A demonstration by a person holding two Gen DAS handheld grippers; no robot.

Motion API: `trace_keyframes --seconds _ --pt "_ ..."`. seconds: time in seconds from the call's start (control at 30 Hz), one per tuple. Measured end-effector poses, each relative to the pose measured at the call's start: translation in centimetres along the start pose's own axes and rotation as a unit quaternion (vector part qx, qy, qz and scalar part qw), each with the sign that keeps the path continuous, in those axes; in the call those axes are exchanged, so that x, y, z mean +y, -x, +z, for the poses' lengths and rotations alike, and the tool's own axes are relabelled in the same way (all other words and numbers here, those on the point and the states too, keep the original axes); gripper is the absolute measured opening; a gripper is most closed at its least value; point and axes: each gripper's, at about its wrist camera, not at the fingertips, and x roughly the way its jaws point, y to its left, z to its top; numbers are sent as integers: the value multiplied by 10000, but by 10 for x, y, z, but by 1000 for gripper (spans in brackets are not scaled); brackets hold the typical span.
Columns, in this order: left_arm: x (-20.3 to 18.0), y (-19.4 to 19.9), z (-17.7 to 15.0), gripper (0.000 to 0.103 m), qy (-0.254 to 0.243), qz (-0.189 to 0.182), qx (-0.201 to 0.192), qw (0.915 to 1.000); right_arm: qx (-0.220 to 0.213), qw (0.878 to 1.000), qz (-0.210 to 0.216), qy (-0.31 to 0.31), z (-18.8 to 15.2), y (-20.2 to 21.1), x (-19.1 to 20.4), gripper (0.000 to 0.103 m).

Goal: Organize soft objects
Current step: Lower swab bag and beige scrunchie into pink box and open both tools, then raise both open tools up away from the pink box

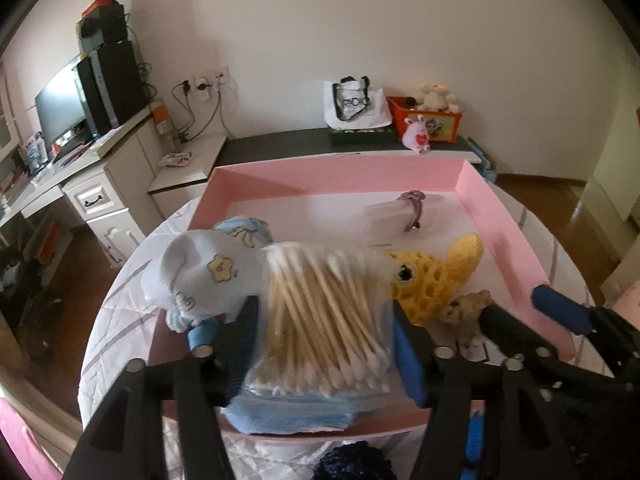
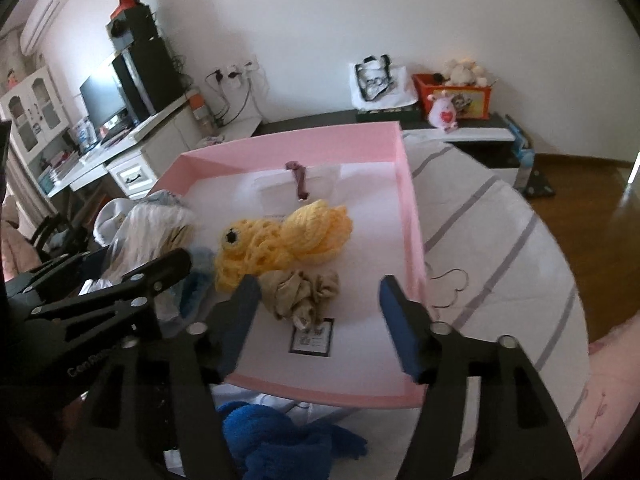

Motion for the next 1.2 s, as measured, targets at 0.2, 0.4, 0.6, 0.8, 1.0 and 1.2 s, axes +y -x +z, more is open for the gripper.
trace_keyframes --seconds 0.2,0.4,0.6,0.8,1.0,1.2 --pt "-6 4 -18 93 143 321 -115 9993 -94 9999 -31 -58 0 5 -2 72" --pt "1 16 -35 103 389 228 -212 9988 -268 9996 -73 31 -1 16 3 91" --pt "3 25 -44 103 355 201 -223 9989 -360 9991 -224 32 -2 23 4 94" --pt "9 44 -48 103 375 221 -301 9986 -351 9988 -342 23 -1 28 3 94" --pt "11 58 -55 103 389 208 -312 9985 -360 9984 -431 81 -4 38 7 94" --pt "14 77 -62 103 425 191 -348 9983 -409 9975 -537 201 -8 54 17 94"
